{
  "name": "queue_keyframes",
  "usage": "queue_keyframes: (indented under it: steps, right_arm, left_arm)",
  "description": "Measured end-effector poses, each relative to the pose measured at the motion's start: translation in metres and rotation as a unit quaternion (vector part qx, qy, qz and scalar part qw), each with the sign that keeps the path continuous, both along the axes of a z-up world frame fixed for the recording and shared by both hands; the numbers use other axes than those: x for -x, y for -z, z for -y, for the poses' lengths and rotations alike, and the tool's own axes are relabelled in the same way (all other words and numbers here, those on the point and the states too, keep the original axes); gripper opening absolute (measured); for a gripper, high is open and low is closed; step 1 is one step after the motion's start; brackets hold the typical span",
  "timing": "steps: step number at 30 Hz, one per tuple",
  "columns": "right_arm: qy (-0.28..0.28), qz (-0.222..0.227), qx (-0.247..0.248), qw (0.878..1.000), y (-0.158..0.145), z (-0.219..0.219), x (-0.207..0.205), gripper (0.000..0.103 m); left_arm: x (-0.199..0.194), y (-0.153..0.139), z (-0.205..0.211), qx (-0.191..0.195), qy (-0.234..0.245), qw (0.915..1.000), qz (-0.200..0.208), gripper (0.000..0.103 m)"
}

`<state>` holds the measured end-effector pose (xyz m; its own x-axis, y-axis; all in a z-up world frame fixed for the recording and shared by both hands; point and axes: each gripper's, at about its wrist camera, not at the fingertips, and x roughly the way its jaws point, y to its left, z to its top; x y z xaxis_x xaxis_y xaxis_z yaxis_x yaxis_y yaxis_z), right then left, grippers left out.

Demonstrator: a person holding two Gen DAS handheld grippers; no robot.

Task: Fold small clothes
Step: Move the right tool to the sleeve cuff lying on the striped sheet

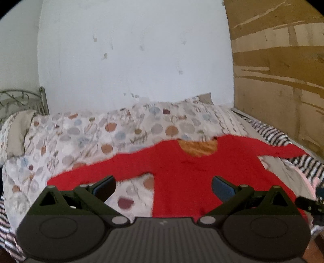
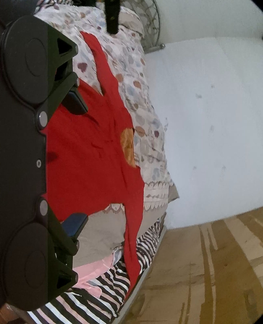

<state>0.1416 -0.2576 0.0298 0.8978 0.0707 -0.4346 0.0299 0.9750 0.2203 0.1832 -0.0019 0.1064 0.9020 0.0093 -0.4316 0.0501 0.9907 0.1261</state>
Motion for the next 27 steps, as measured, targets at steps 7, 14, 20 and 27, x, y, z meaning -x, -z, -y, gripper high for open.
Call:
queue_keyframes:
  steps: [7, 14, 20, 27]
  right_arm:
    - [0.030, -0.003, 0.020, 0.999, -0.001, -0.001, -0.035, 0.103]
    - [0.038, -0.025, 0.089, 0.995, -0.001, 0.000, -0.062, 0.103]
    - [0.053, -0.043, 0.151, 0.986, 0.009, 0.007, -0.076, 0.103]
    - [0.084, -0.077, 0.161, 0.980, 0.033, 0.022, -0.102, 0.103]
  left_arm:
    - [-0.047, 0.000, 0.006, -0.015, 0.012, 0.9997, 0.018, 0.103]
    - [-0.099, 0.039, 0.007, 0.034, 0.044, 0.9984, -0.014, 0.103]
    - [-0.128, 0.092, 0.005, 0.045, 0.043, 0.9969, -0.049, 0.103]
    - [-0.139, 0.131, 0.001, 0.062, 0.038, 0.9957, -0.058, 0.103]
